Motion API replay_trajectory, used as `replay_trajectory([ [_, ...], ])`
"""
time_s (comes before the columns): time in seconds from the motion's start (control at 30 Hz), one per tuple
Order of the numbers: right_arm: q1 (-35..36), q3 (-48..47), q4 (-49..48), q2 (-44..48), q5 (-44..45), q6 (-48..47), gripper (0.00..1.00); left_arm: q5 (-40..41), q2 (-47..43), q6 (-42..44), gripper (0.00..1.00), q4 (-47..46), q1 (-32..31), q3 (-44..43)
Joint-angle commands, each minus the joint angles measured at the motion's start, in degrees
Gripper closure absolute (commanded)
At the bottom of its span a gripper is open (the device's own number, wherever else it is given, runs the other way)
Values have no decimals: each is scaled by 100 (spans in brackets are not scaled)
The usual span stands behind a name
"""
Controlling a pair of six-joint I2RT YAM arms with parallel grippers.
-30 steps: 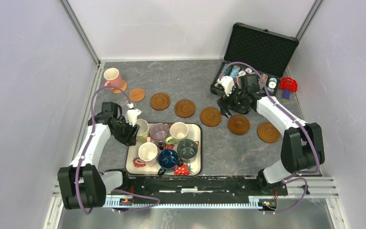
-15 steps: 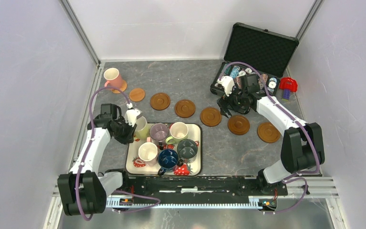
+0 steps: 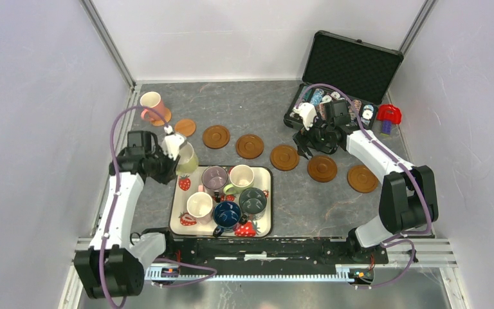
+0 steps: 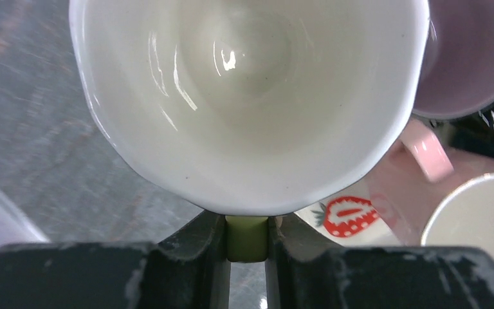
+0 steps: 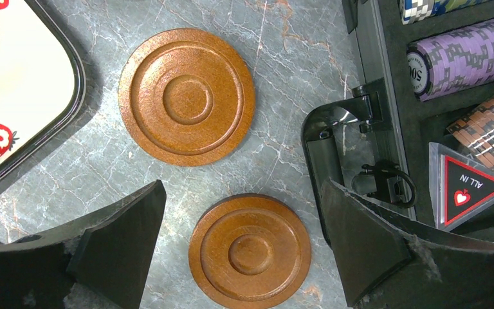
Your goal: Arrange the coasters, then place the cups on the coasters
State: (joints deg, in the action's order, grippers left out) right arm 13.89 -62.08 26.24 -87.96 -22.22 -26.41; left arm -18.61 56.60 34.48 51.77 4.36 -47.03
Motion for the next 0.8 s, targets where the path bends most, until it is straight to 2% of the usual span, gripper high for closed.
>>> replay_trajectory([
  [0.0, 25, -56, -74, 70, -41, -4, 2, 186, 654, -451, 98, -730, 6, -1217],
  [0.23, 12, -214, -101, -20, 43, 13, 2, 988, 2262, -526, 98, -1339, 5, -2650],
  [0.5, 15, -327, -128, -56, 190, -18, 2, 1030, 3632, -698, 98, -1978, 80, -3572],
  [0.77, 8, -350, -101, -89, 193, -54, 2, 754, 4103, -565, 98, -2533, 115, -3339],
])
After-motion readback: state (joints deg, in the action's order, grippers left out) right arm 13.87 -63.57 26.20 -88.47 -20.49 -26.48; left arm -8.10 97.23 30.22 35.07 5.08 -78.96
